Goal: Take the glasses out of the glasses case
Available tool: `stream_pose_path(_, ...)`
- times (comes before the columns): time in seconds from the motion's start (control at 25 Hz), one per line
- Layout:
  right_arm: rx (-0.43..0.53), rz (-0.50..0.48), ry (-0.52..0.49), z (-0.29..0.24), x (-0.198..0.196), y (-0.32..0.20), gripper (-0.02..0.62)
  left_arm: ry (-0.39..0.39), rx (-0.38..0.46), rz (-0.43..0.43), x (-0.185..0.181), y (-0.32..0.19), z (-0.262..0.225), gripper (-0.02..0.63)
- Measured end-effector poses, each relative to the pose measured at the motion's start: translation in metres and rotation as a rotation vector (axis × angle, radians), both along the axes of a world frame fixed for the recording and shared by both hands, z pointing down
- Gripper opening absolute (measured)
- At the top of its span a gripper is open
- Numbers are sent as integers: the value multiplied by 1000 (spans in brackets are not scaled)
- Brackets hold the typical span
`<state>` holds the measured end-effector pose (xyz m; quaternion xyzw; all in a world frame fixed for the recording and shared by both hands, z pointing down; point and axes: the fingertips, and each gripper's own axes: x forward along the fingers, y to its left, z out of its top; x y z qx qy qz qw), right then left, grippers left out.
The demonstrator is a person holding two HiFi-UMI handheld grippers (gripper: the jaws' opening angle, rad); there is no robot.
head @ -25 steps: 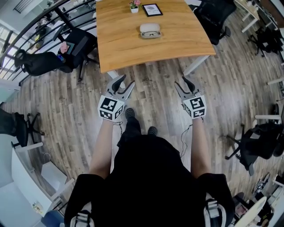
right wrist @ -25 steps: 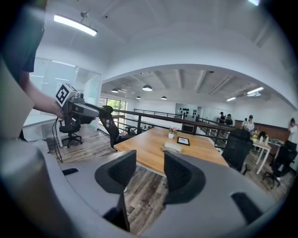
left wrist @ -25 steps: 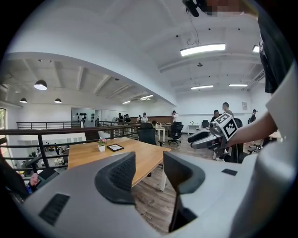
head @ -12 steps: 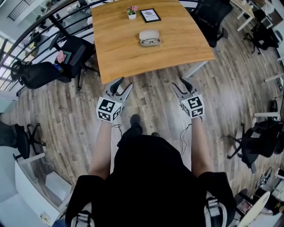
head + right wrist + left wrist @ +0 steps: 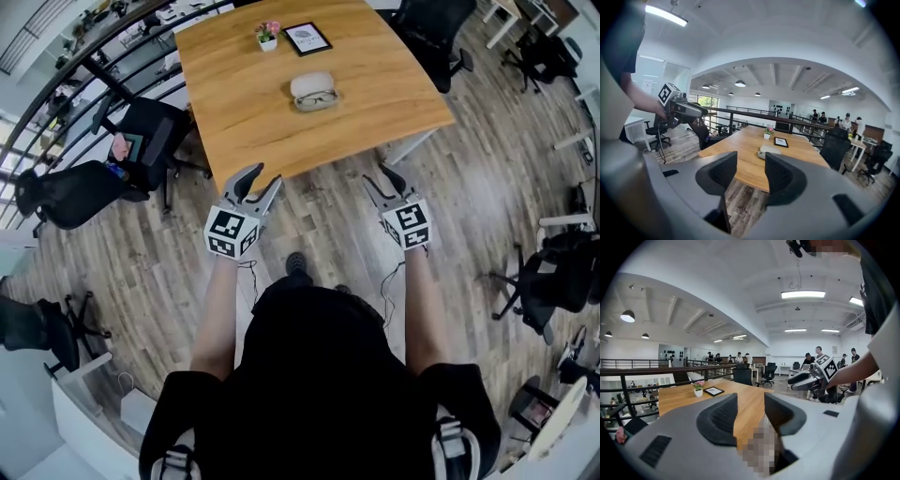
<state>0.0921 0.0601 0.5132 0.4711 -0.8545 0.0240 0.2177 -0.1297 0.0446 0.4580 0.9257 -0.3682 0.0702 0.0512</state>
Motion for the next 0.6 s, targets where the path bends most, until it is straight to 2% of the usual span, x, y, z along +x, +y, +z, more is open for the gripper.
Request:
stream_pose_path(0.32, -21, 62, -2, 9, -14, -12, 192, 2, -14, 66, -10, -27, 7, 186)
stream_pose_path(0.6, -35, 53, 3, 17, -35, -29, 175, 5, -24, 76, -24, -44, 15, 186)
